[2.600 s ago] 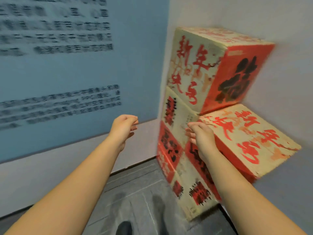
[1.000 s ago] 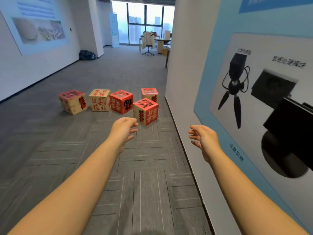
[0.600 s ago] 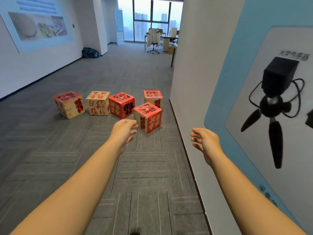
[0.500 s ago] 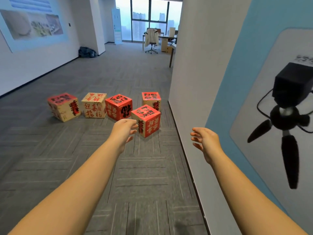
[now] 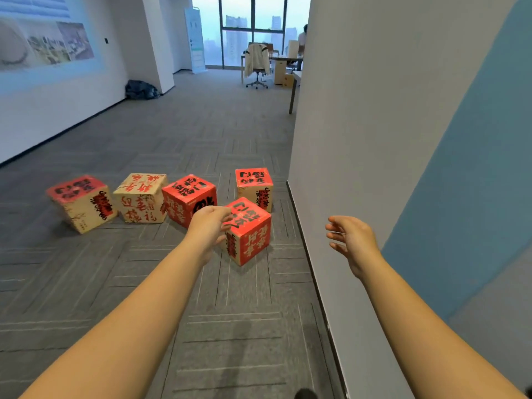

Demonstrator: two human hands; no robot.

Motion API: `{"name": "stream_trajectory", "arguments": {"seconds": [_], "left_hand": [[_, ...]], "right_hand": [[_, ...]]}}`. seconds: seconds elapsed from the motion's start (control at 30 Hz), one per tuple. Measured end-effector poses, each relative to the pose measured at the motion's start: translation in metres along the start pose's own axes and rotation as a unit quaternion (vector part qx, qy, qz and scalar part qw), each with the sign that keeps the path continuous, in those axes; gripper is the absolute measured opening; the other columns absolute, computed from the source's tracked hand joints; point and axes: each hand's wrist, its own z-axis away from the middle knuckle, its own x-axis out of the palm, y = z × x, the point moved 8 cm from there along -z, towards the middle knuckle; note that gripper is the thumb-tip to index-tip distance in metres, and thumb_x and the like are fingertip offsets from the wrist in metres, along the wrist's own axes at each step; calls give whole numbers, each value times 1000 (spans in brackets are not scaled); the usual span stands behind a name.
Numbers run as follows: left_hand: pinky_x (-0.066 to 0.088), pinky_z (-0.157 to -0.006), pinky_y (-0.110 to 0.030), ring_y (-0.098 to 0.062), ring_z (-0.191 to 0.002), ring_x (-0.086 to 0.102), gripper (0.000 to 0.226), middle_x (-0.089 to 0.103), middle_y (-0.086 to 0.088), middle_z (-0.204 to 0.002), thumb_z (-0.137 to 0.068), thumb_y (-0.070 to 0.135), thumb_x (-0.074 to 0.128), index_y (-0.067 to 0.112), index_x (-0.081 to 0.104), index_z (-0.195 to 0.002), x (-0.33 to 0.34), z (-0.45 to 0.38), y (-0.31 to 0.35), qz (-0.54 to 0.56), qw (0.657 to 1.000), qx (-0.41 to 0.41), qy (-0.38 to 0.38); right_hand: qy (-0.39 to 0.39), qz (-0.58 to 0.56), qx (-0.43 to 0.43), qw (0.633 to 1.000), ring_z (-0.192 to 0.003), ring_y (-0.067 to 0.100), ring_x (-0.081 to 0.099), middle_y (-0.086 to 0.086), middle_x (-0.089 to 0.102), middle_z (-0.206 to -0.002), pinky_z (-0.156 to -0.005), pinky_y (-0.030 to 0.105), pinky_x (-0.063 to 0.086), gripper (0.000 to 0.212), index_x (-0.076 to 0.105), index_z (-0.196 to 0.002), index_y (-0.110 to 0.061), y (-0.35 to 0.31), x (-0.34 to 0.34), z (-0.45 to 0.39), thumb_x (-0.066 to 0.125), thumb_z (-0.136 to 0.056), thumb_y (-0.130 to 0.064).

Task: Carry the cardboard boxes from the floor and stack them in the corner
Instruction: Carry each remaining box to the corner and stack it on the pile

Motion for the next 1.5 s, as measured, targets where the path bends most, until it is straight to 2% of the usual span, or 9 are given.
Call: {"name": "stream_trajectory", "arguments": {"seconds": [0.17, 0.27, 0.43, 0.5, 0.63, 0.77, 0.93, 1.33, 1.5], "left_hand": [[38, -88, -32, -13, -81, 53, 17, 56, 1, -87, -95, 16, 47, 17, 53, -79, 51, -96, 13, 26, 999, -13, 41], [37, -87, -32, -19, -96, 53, 8, 56, -7, -104, -95, 16, 47, 11, 54, -93, 75, -146, 23, 33, 997, -27, 68], [37, -89, -33, -20, -98, 51, 11, 55, -7, -108, -95, 17, 48, 15, 55, -86, 93, -218, 25, 38, 992, -54, 109], [38, -87, -34, -19, -93, 52, 7, 57, -7, -105, -94, 16, 49, 13, 55, -94, 94, -247, 23, 44, 989, -66, 126], [36, -64, -26, -10, -69, 49, 18, 55, 1, -80, -94, 14, 48, 18, 50, -77, 96, -311, 25, 56, 985, -67, 149], [38, -70, -29, -9, -72, 51, 17, 56, 4, -82, -95, 16, 48, 19, 51, -78, 97, -386, 19, 71, 980, -82, 164], [36, -64, -25, -8, -71, 48, 22, 54, 3, -81, -95, 14, 47, 18, 48, -73, 97, -472, 3, 74, 970, -120, 198], [30, -56, -22, -10, -61, 37, 28, 40, 1, -69, -96, 11, 44, 18, 43, -69, 96, -616, -113, 54, 926, -252, 274], [32, -59, -26, -11, -63, 36, 25, 39, 0, -70, -96, 13, 45, 19, 46, -71, 90, -669, -186, 50, 899, -294, 320]], "right_hand": [[-39, 35, 14, 999, -63, 11, 48, 1, 54, -71, -60, 22, 40, 19, 55, -73, -15, -13, 18, -135, 52, -91, -11], [-61, 57, 19, 996, -65, 11, 48, 1, 55, -73, -61, 23, 41, 18, 55, -74, -15, -27, 29, -206, 52, -91, -12], [-98, 69, 42, 992, -63, 10, 47, 1, 54, -71, -61, 23, 40, 18, 55, -73, -15, -30, 62, -300, 51, -91, -11], [-112, 72, 53, 990, -64, 11, 48, 1, 54, -72, -61, 23, 40, 18, 55, -74, -16, -24, 78, -333, 51, -91, -11], [-131, 84, 65, 986, -63, 10, 47, 0, 54, -71, -59, 22, 39, 19, 55, -73, -16, -15, 110, -397, 52, -91, -12], [-135, 101, 72, 983, -62, 11, 47, 1, 54, -70, -59, 22, 38, 20, 54, -71, -16, -9, 145, -468, 52, -90, -11], [-145, 138, 94, 975, -62, 11, 47, 1, 53, -70, -59, 22, 39, 20, 54, -71, -16, 7, 190, -556, 52, -91, -10], [-179, 227, 195, 937, -64, 11, 48, 1, 52, -68, -60, 24, 39, 22, 56, -68, -14, 144, 259, -714, 52, -89, -8], [-215, 251, 213, 919, -71, 9, 51, -3, 57, -77, -74, 29, 43, 22, 56, -70, -18, 220, 292, -781, 51, -90, -8]]}}
